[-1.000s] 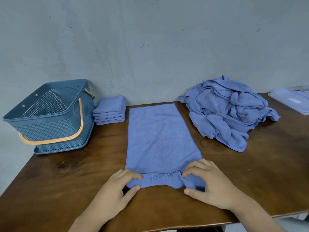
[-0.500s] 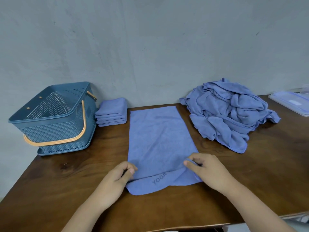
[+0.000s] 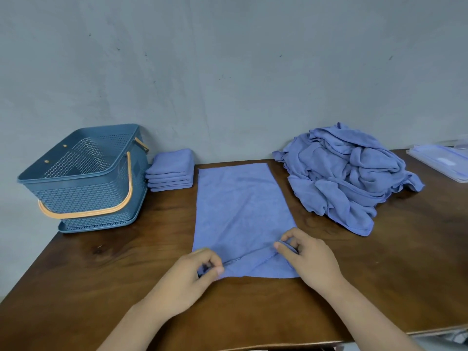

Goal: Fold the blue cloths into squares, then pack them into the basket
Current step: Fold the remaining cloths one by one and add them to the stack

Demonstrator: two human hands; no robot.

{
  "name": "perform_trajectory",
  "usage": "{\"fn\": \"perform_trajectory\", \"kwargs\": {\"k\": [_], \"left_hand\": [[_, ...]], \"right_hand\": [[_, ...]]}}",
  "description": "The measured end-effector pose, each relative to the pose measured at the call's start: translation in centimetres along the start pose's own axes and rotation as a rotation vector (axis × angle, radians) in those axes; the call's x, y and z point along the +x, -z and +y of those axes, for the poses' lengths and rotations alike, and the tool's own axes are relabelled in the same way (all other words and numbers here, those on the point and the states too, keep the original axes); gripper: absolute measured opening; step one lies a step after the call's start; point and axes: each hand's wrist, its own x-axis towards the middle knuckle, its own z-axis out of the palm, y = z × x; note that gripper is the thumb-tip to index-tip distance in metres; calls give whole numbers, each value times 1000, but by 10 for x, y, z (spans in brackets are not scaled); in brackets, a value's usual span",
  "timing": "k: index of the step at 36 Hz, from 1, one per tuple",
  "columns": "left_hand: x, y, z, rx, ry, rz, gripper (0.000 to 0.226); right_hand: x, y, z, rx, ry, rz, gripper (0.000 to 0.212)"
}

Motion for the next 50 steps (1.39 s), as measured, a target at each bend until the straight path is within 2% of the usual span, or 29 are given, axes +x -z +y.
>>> {"fn": "perform_trajectory", "kwargs": {"k": [3, 7, 9, 11, 14, 17, 19, 20, 26, 30, 32, 36, 40, 46, 50], "left_hand": [[13, 7, 0, -217, 159, 130, 16], [27, 15, -3, -181, 350, 312, 16], [24, 16, 0, -217, 381, 280, 16], [18, 14, 0, -253, 352, 171, 27], [12, 8, -3, -247, 272, 75, 47], [7, 5, -10, -183, 229, 106, 29], [2, 6, -16, -99, 215, 151, 13], [-1, 6, -19, -52, 208, 170, 12], [-14, 5, -23, 19, 201, 174, 21], [-21, 8, -18, -54, 190, 153, 42], [-22, 9, -8, -109, 159, 223, 46], [-19, 12, 0, -293, 133, 441, 46], [6, 19, -7, -375, 156, 532, 43], [82, 48, -33, -195, 252, 620, 42], [133, 52, -47, 5, 377, 629, 27]], "right_hand": [[-2, 1, -1, 32, -4, 20, 19], [-4, 6, -10, 131, -2, 43, 17], [-6, 7, -11, 166, 3, 57, 16], [-7, 8, -9, 171, 2, 40, 15], [-10, 8, 0, 103, 23, -12, 27], [-14, 4, 8, -41, 82, -9, 21], [-18, 1, 10, -80, 98, 5, 20], [-20, 2, 11, -79, 100, 10, 20], [-34, 11, 12, 7, 98, 6, 16], [-38, 17, 3, 112, 99, -45, 45], [-39, 23, -5, 149, 95, -38, 49], [-30, 32, -18, 292, 40, 8, 17], [10, 39, -26, 365, -38, 88, 10], [107, 21, -30, 205, -61, 182, 37], [156, 8, -18, 22, -10, 167, 35]]}}
